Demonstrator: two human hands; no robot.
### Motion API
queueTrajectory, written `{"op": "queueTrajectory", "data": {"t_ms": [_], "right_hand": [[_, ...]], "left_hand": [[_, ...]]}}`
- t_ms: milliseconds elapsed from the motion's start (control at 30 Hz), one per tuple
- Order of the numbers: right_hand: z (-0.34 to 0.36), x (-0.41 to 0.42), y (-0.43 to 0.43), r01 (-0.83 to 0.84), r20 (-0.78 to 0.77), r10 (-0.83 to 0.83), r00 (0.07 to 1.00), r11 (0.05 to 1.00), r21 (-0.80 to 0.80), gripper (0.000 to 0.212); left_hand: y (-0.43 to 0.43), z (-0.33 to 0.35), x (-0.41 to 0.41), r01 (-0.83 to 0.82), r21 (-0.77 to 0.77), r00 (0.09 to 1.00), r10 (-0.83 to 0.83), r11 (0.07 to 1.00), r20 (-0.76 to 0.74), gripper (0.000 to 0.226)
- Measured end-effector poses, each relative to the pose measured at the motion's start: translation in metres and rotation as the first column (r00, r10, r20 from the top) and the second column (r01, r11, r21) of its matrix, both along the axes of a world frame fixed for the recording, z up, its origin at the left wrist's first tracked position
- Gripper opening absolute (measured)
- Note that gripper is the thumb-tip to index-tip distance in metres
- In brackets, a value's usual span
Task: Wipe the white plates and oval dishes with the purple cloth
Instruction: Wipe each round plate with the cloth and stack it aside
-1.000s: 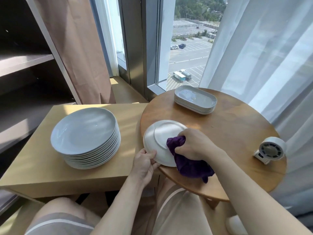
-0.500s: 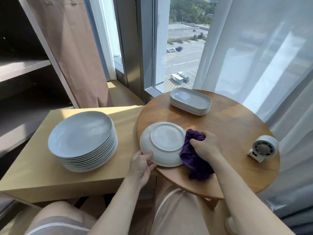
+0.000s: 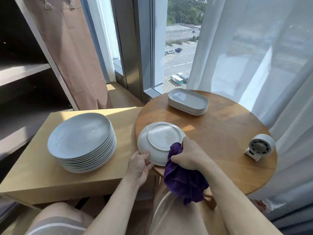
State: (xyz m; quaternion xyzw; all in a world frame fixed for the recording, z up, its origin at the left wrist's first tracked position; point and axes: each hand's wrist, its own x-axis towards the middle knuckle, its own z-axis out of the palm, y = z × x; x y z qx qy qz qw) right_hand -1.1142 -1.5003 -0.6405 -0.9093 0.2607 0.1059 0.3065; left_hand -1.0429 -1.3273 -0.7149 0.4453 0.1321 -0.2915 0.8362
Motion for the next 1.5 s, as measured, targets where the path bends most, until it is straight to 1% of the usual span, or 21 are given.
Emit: {"op": "queueTrajectory", "data": {"t_ms": [100,167,233,333,533,600,667,767,833,900,967,1033,1100,1167,1200,1233,1300,1367,1467,1500], "right_hand": [[0.004,-0.001,-0.005,0.000,0.052,-0.004,0.999,0.997,0.075,0.042],[0.005,0.000,-0.009,0.031,0.109,-0.046,0.993,0.990,0.134,0.039],[0.003,0.003,-0.011,0.071,0.165,-0.097,0.982,0.985,0.157,0.037],[-0.001,0.008,-0.010,0.117,0.228,-0.149,0.962,0.982,0.146,0.037],[-0.003,0.014,-0.007,0.115,0.301,-0.142,0.943,0.988,0.108,0.037],[-0.003,0.016,-0.005,0.109,0.327,-0.137,0.935,0.989,0.101,0.036],[-0.003,0.018,-0.002,0.100,0.354,-0.124,0.927,0.991,0.085,0.037],[-0.003,0.019,0.001,0.080,0.379,-0.099,0.920,0.995,0.066,0.039],[-0.003,0.020,0.004,0.072,0.388,-0.092,0.917,0.995,0.067,0.039],[-0.003,0.020,0.005,0.063,0.398,-0.083,0.914,0.996,0.062,0.038],[-0.004,0.020,0.006,0.061,0.408,-0.074,0.910,0.997,0.046,0.037],[-0.005,0.021,0.007,0.063,0.419,-0.069,0.905,0.998,0.029,0.037],[-0.006,0.022,0.008,0.063,0.435,-0.063,0.898,0.998,0.014,0.039],[-0.007,0.022,0.010,0.062,0.455,-0.055,0.889,0.998,-0.001,0.039],[-0.007,0.022,0.012,0.058,0.462,-0.047,0.886,0.998,-0.011,0.039],[-0.009,0.023,0.013,0.050,0.466,-0.033,0.884,0.998,-0.025,0.039],[-0.014,0.024,0.017,0.023,0.453,0.018,0.892,0.996,-0.086,0.038],[-0.021,0.025,0.022,-0.035,0.394,0.098,0.914,0.986,-0.164,0.040],[-0.029,0.029,0.032,-0.156,0.238,0.226,0.945,0.947,-0.279,0.045],[-0.030,0.030,0.035,-0.195,0.165,0.255,0.953,0.931,-0.308,0.052]], "left_hand": [[0.001,0.003,0.000,0.009,-0.003,1.000,-0.009,1.000,-0.007,0.029],[0.001,0.006,0.000,0.021,-0.006,1.000,-0.021,1.000,-0.009,0.032],[0.001,0.008,-0.002,0.021,-0.005,1.000,-0.021,1.000,-0.017,0.035],[0.001,0.009,-0.006,0.016,-0.002,0.999,-0.016,1.000,-0.028,0.036],[0.011,0.018,-0.003,-0.009,0.000,0.999,0.009,1.000,0.035,0.029],[0.017,0.029,0.001,-0.008,0.026,0.997,0.005,1.000,0.081,0.025],[0.023,0.042,0.005,-0.009,0.084,0.989,-0.004,0.996,0.147,0.023],[0.033,0.062,0.009,-0.024,0.220,0.959,-0.039,0.975,0.280,0.022],[0.039,0.076,0.010,-0.038,0.319,0.917,-0.094,0.947,0.387,0.021],[0.044,0.089,0.010,-0.071,0.439,0.848,-0.177,0.896,0.500,0.022],[0.050,0.100,0.010,-0.152,0.593,0.741,-0.305,0.791,0.598,0.020],[0.056,0.109,0.008,-0.239,0.688,0.606,-0.448,0.685,0.657,0.018],[0.062,0.116,0.003,-0.339,0.723,0.444,-0.575,0.602,0.687,0.016],[0.069,0.120,-0.002,-0.482,0.711,0.269,-0.686,0.513,0.677,0.017],[0.073,0.123,-0.004,-0.555,0.680,0.185,-0.726,0.478,0.662,0.016],[0.077,0.126,-0.006,-0.620,0.640,0.110,-0.757,0.454,0.644,0.016],[0.085,0.130,-0.010,-0.703,0.559,-0.013,-0.794,0.439,0.608,0.022],[0.095,0.130,-0.013,-0.742,0.507,-0.094,-0.818,0.438,0.568,0.036],[0.112,0.126,-0.015,-0.791,0.447,-0.150,-0.842,0.417,0.519,0.054],[0.119,0.125,-0.014,-0.808,0.427,-0.161,-0.848,0.407,0.504,0.057]]}}
